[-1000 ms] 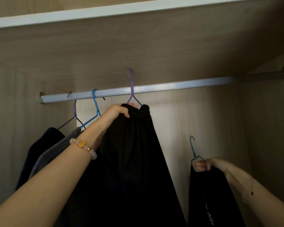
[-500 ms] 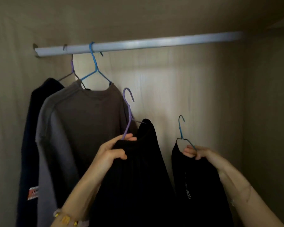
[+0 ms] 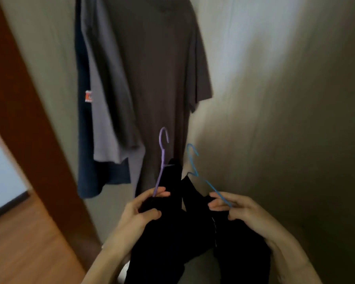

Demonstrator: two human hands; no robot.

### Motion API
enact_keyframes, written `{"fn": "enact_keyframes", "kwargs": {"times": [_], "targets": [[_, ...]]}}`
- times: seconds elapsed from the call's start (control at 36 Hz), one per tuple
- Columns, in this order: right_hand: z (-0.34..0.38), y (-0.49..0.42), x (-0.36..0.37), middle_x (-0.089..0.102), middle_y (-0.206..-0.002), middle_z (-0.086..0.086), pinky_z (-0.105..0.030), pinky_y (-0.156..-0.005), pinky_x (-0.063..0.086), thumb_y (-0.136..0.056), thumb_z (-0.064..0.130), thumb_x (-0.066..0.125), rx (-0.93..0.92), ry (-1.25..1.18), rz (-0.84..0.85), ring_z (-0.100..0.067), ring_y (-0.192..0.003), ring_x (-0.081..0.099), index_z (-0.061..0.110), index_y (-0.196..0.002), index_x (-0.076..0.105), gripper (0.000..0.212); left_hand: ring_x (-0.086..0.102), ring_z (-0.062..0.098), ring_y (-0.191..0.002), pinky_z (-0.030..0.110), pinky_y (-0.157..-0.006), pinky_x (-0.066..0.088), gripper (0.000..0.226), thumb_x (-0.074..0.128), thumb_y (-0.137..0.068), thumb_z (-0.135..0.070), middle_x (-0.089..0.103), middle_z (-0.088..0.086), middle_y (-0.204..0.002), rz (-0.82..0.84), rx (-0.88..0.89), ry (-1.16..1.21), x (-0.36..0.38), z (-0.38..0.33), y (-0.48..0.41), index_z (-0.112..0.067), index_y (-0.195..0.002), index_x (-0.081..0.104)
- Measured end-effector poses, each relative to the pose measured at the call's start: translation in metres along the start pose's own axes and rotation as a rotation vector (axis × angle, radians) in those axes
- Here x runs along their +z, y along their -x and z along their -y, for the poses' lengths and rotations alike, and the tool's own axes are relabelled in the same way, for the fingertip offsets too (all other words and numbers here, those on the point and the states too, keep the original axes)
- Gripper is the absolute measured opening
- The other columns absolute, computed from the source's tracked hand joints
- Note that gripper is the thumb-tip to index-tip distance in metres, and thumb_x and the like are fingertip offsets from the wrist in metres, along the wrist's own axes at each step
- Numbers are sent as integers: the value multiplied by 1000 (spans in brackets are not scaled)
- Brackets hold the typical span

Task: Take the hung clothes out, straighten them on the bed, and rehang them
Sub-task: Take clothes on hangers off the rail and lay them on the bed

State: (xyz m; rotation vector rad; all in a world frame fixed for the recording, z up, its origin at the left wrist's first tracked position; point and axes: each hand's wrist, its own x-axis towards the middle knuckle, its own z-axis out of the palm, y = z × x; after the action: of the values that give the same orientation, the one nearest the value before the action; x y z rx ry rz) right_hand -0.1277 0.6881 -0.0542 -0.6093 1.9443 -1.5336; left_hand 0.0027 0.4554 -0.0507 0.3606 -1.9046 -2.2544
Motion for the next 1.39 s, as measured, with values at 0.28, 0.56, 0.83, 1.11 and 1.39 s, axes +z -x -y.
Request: {"fn": "enact_keyframes", "kwargs": {"times": [0.28, 0.56, 0.83, 1.11, 1.39], "targets": [[-5, -9, 90, 75, -92, 8, -6, -77, 47, -58, 2, 43, -1, 232, 550, 1, -95, 70, 26, -112, 61, 61, 62, 8, -55, 12, -48, 46, 48, 46, -73, 23, 73, 1, -81, -477, 2, -9, -39, 36, 147, -3, -110, 63], [12, -34, 217, 76, -82, 14, -6, -70, 49, -87, -21, 44, -86, 341, 863, 4, -85, 70, 25, -107, 64, 54, 66, 14, -102, 15, -78, 53, 54, 53, -54, 0, 72, 4, -108, -966, 57, -21, -88, 44, 271, -9, -106, 68], [43, -91, 375, 68, -71, 5, -4, -72, 46, -90, -12, 52, -141, 297, 996, 4, -70, 65, 16, -101, 69, 34, 65, 28, -99, 37, -89, 50, 43, 71, -63, -13, 71, 7, -108, -1216, 46, 123, -183, 35, 309, -10, -106, 69], [103, -146, 522, 73, -73, 4, -2, -75, 47, -91, -9, 52, -241, 263, 1007, 1, -75, 67, 17, -100, 71, 33, 63, 30, -92, 41, -84, 50, 33, 50, -84, 11, 71, 9, -107, -1388, 124, 230, -311, 2, 330, -11, -101, 67], [143, -204, 658, 74, -79, 3, 2, -76, 44, -93, -4, 52, -314, 206, 1163, 3, -80, 68, 20, -103, 71, 32, 67, 20, -81, 21, -60, 54, 33, 48, -82, 13, 70, 10, -104, -1638, 132, 233, -394, 0, 335, -9, -97, 67]]}}
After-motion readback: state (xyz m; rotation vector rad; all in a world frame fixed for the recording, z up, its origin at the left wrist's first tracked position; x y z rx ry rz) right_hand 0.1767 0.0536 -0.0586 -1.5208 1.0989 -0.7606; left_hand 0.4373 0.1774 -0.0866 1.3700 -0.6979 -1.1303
